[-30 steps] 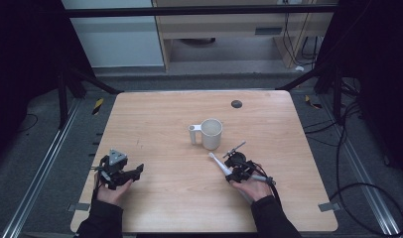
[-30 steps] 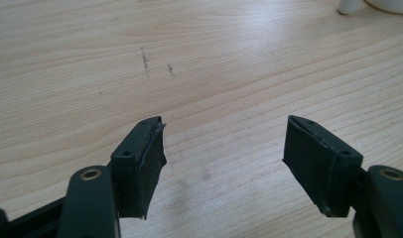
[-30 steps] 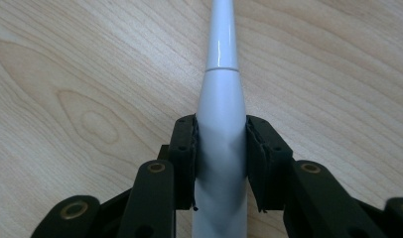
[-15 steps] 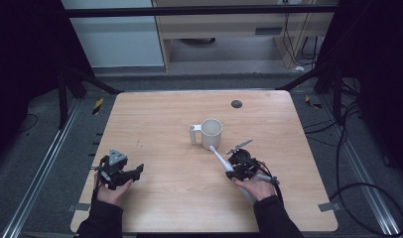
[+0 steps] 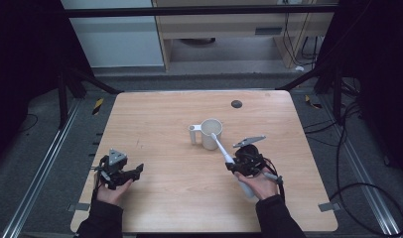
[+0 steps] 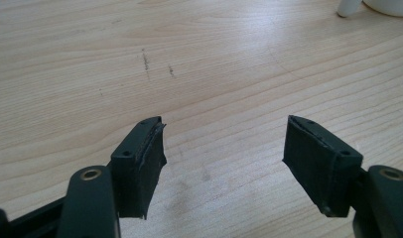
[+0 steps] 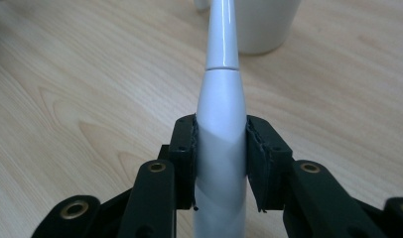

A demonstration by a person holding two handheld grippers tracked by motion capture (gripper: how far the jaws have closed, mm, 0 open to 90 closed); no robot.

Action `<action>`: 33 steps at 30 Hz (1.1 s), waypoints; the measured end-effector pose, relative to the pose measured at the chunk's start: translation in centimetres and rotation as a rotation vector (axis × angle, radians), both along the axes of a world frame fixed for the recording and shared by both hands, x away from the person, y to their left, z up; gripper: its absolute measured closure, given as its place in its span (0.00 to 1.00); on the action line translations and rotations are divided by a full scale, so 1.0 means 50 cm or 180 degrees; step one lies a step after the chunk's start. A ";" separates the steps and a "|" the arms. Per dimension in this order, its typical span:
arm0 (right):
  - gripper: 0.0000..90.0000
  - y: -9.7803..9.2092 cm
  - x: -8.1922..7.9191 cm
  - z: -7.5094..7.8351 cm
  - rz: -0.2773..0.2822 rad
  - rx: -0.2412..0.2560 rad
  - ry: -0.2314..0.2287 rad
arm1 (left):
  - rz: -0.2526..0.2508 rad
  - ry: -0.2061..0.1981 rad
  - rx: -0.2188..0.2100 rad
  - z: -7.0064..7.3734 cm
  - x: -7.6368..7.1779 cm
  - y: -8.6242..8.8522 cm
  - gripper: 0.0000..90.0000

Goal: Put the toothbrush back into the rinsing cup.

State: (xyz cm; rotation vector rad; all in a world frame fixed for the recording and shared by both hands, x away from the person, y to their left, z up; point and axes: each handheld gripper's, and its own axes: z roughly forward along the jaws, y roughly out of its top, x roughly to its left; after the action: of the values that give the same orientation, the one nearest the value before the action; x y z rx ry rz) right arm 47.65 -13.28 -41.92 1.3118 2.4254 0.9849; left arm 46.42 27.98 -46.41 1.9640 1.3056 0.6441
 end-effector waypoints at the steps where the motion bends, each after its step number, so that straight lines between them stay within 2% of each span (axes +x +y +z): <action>1: 0.75 -0.004 -0.001 0.005 -0.0016 0.0090 -0.0105 | 0.0000 0.0001 0.0003 0.000 0.000 0.000 0.35; 6: 0.75 -0.009 -0.004 0.013 -0.0065 0.0182 -0.0243 | 0.0002 -0.0003 -0.0002 0.000 0.000 0.000 0.35; 9: 0.75 -0.010 -0.005 0.024 -0.0088 0.0333 -0.0335 | 0.0003 -0.0004 -0.0002 0.000 0.000 0.000 0.35; 10: 0.75 -0.010 -0.005 0.024 -0.0088 0.0333 -0.0335 | 0.0003 -0.0004 -0.0002 0.000 0.000 0.000 0.35; 14: 0.75 -0.010 -0.005 0.038 -0.0109 0.0412 -0.0489 | 0.0004 -0.0003 0.0000 0.000 0.000 0.000 0.35; 15: 0.75 -0.009 -0.004 0.043 -0.0128 0.0459 -0.0570 | 0.0005 -0.0001 0.0001 0.000 0.000 0.000 0.35; 18: 0.75 -0.008 -0.004 0.048 -0.0171 0.0511 -0.0639 | 0.0005 -0.0005 -0.0003 0.000 0.000 0.000 0.35; 20: 0.75 -0.007 -0.002 0.056 -0.0231 0.0608 -0.0773 | 0.0008 -0.0006 -0.0008 0.000 0.000 0.000 0.35; 21: 0.75 -0.007 -0.002 0.056 -0.0231 0.0608 -0.0773 | 0.0009 -0.0007 -0.0010 0.000 0.000 0.000 0.35; 23: 0.75 -0.006 -0.001 0.064 -0.0278 0.0691 -0.0866 | 0.0008 -0.0007 -0.0010 0.000 0.000 0.000 0.35; 25: 0.75 -0.004 0.000 0.075 -0.0347 0.0802 -0.1031 | 0.0006 -0.0006 -0.0008 0.000 0.000 0.000 0.35; 26: 0.75 -0.004 0.000 0.075 -0.0347 0.0802 -0.1031 | 0.0006 -0.0006 -0.0008 0.000 0.000 0.000 0.35; 27: 0.75 -0.001 0.000 0.081 -0.0387 0.0843 -0.1142 | 0.0006 -0.0006 -0.0008 0.000 0.000 0.000 0.35; 33: 0.74 0.004 0.006 0.092 -0.0511 0.0970 -0.1357 | 0.0008 -0.0011 -0.0014 0.000 0.000 0.000 0.35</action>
State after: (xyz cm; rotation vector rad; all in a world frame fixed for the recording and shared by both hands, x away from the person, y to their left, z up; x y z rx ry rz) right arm 47.96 -13.10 -37.30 1.2065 1.8789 1.4572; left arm 46.41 28.00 -46.40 1.9572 1.3066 0.6448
